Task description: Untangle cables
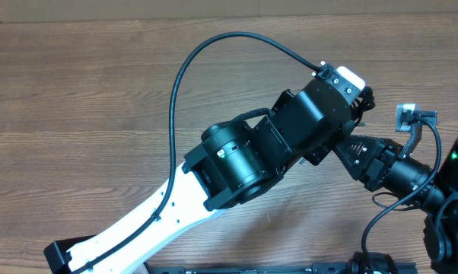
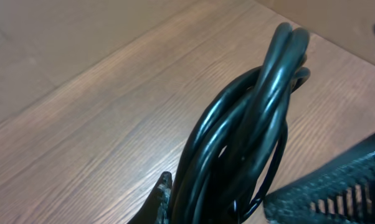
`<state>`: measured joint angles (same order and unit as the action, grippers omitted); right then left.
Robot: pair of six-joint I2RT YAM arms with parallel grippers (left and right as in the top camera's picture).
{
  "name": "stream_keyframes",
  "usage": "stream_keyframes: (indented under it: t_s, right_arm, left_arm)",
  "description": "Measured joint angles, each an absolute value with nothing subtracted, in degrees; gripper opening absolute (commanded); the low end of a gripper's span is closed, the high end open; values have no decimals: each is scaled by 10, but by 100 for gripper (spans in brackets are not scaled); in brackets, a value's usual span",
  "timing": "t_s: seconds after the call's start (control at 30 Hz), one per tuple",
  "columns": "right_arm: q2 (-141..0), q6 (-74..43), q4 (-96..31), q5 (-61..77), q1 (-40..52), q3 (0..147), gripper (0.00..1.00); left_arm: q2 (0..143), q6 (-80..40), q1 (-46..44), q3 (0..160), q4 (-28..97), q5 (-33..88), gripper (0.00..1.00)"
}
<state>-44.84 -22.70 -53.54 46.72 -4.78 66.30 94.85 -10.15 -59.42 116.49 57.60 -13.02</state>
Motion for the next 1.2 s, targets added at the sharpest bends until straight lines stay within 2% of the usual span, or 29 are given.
stream_keyframes:
  t_s: [0.23,0.63,0.97,1.2]
  right_arm:
    - [-448,-228,-532,452,-48,663,24]
    - [-446,-246,-527,416,-48,663,20]
    - [-447,-254,-521,446,-49,663,18]
    - [-447,-256,-513,471,-49,663,10]
  left_arm:
    - [949,-102,-600,1165,574,-90,4]
    - [954,-84,-595,1165,550,-22,4]
    - [954,-84,-595,1165,547,-21,4]
    - [954,-84,-593,1165,543,-18,4]
